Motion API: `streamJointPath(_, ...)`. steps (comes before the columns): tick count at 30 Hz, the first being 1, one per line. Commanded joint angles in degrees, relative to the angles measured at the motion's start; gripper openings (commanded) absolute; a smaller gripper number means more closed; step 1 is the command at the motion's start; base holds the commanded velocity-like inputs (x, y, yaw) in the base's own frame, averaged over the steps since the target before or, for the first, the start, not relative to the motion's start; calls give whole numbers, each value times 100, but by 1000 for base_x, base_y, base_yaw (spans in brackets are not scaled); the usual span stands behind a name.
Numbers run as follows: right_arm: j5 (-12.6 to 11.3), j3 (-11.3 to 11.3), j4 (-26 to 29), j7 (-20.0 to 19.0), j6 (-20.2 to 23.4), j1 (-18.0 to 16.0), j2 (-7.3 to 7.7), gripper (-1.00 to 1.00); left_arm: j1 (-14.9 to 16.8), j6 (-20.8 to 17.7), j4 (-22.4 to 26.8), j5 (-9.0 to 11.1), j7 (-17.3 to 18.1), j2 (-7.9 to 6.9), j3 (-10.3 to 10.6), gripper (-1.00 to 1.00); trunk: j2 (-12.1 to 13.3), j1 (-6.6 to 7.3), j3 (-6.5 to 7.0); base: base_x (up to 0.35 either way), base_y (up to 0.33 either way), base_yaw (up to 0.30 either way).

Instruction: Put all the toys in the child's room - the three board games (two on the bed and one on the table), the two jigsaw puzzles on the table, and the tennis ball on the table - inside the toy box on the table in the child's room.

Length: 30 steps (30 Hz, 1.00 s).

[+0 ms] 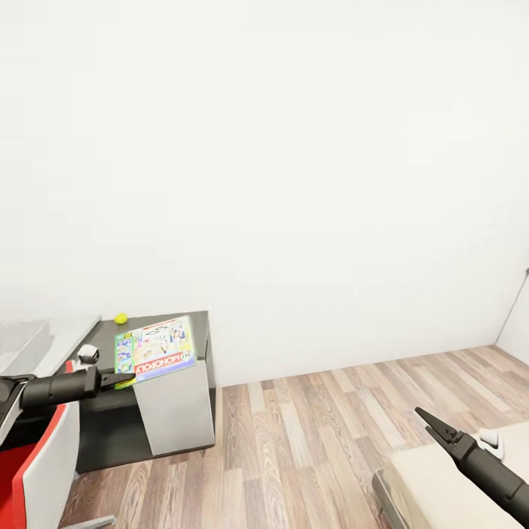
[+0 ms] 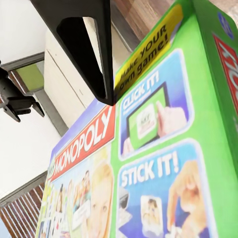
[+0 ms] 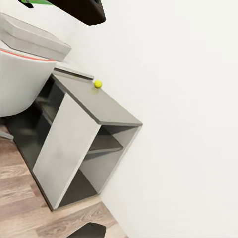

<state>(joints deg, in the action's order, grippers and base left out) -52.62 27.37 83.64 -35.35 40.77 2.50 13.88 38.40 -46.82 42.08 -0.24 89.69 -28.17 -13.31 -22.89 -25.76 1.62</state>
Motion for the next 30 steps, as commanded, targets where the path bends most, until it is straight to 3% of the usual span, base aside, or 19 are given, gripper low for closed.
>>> streamJointPath(1,-29,5,4,2,38,-1,0,100,-7,-45,1,135,31,-34,-3,-100,-3,-2,3,0,0,10)
streamJointPath(6,-26,-1,37,-5,35,0,-7,100,-40,-39,2,711,31,-157,10,-100,-3,-2,40,0,0,4)
streamJointPath(9,-27,-3,42,-6,35,1,-5,100,-48,-38,7,816,31,-172,36,-100,-3,-2,67,0,0,0)
streamJointPath(17,-29,1,44,-40,36,2,-1,100,88,-200,51,874,31,-191,33,-100,-3,-2,130,0,0,7)
streamJointPath(23,-29,4,46,-50,36,1,0,100,155,-436,658,876,31,-231,50,-100,-3,-2,123,0,0,76)
streamJointPath(30,-29,-20,40,-36,44,-2,0,100,158,-506,753,876,31,-298,56,-100,-3,-2,80,0,0,196)
